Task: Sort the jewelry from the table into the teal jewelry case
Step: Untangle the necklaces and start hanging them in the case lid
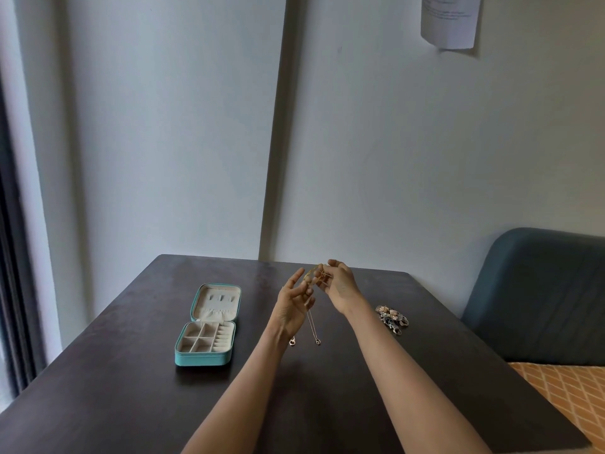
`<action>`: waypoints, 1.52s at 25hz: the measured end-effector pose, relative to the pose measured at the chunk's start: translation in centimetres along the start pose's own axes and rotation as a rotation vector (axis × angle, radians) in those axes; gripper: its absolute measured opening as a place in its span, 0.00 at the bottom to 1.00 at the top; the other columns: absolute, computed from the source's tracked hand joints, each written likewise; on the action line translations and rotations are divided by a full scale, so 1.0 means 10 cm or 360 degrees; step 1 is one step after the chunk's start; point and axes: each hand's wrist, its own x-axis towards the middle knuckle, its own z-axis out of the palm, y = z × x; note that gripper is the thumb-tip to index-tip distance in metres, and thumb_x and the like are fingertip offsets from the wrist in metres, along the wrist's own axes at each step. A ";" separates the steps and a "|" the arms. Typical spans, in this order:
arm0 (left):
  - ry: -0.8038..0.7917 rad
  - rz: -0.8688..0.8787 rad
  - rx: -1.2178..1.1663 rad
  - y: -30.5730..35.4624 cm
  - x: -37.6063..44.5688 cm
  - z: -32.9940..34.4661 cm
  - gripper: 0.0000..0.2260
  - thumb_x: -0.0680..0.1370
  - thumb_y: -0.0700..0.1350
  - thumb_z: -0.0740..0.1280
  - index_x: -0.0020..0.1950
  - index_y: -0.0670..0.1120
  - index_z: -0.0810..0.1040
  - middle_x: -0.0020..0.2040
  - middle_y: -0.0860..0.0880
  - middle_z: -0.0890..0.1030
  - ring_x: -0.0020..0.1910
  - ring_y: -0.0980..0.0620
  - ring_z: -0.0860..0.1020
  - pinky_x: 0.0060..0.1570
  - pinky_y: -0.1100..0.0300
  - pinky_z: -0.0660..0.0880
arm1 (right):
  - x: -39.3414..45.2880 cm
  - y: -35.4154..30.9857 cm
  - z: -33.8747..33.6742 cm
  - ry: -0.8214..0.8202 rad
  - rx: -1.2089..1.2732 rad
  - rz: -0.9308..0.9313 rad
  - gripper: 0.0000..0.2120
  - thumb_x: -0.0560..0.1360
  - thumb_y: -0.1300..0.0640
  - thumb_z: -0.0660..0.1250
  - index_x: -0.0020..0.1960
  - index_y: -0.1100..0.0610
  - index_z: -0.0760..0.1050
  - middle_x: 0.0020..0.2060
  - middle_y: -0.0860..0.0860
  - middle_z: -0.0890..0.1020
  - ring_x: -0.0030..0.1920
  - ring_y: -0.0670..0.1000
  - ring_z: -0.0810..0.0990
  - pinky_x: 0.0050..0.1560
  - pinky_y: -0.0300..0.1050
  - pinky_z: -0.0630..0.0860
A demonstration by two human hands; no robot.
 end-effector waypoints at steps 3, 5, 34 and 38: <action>0.0033 0.0008 0.0057 -0.02 0.00 -0.03 0.15 0.78 0.33 0.60 0.63 0.44 0.72 0.41 0.50 0.83 0.34 0.56 0.79 0.43 0.61 0.73 | 0.00 -0.04 0.05 -0.0061 -0.0038 -0.0049 0.10 0.77 0.69 0.56 0.45 0.55 0.65 0.36 0.54 0.76 0.37 0.50 0.77 0.41 0.44 0.73; 0.0147 0.0089 0.0109 -0.03 0.03 -0.05 0.15 0.76 0.33 0.64 0.62 0.42 0.73 0.39 0.49 0.84 0.34 0.55 0.81 0.42 0.62 0.77 | 0.00 -0.08 0.08 -0.0109 -0.0121 -0.0080 0.10 0.77 0.69 0.57 0.45 0.55 0.65 0.35 0.54 0.77 0.38 0.51 0.78 0.43 0.44 0.74; 0.1000 -0.0069 0.2566 1.51 0.00 -1.48 0.11 0.73 0.45 0.69 0.49 0.37 0.77 0.53 0.37 0.79 0.55 0.40 0.78 0.51 0.50 0.74 | 0.17 0.54 1.09 -0.0402 -0.0882 -0.0227 0.10 0.74 0.66 0.65 0.42 0.54 0.67 0.34 0.50 0.77 0.33 0.45 0.74 0.36 0.35 0.71; 0.1052 -0.0082 0.2341 1.46 -0.08 -1.60 0.06 0.71 0.40 0.69 0.34 0.42 0.75 0.30 0.47 0.75 0.38 0.45 0.77 0.37 0.59 0.72 | 0.22 0.74 1.19 -0.0447 -0.0947 -0.0229 0.09 0.76 0.67 0.64 0.43 0.55 0.67 0.33 0.50 0.76 0.31 0.43 0.75 0.33 0.35 0.72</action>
